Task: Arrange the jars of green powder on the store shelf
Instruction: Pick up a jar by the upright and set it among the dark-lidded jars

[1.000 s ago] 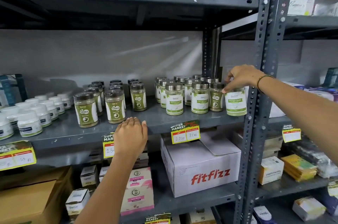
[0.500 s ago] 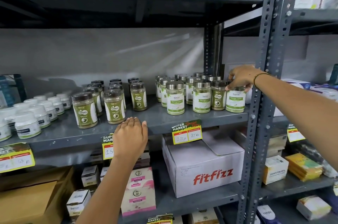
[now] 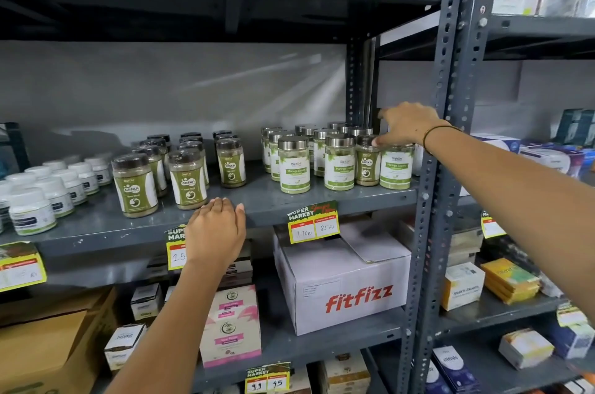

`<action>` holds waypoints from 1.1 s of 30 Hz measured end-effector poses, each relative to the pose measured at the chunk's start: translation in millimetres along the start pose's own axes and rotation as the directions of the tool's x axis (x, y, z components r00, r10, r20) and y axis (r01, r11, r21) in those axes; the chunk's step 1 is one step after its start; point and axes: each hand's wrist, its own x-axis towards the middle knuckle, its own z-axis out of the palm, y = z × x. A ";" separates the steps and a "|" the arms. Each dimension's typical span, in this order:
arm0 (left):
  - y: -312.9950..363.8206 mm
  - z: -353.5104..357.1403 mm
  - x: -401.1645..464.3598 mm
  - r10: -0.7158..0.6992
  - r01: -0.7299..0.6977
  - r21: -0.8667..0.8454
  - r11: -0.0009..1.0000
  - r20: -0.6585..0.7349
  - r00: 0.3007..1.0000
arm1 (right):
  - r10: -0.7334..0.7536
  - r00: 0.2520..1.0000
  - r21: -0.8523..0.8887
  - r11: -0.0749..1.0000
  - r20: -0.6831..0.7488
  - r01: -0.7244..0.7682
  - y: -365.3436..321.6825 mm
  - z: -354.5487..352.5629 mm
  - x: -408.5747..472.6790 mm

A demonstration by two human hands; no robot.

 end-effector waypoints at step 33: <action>-1.1 1.8 0.9 -0.009 0.009 0.036 0.999 0.001 1.000 | -0.183 0.947 0.271 0.928 -0.263 0.255 -44.1 -64.2 26.2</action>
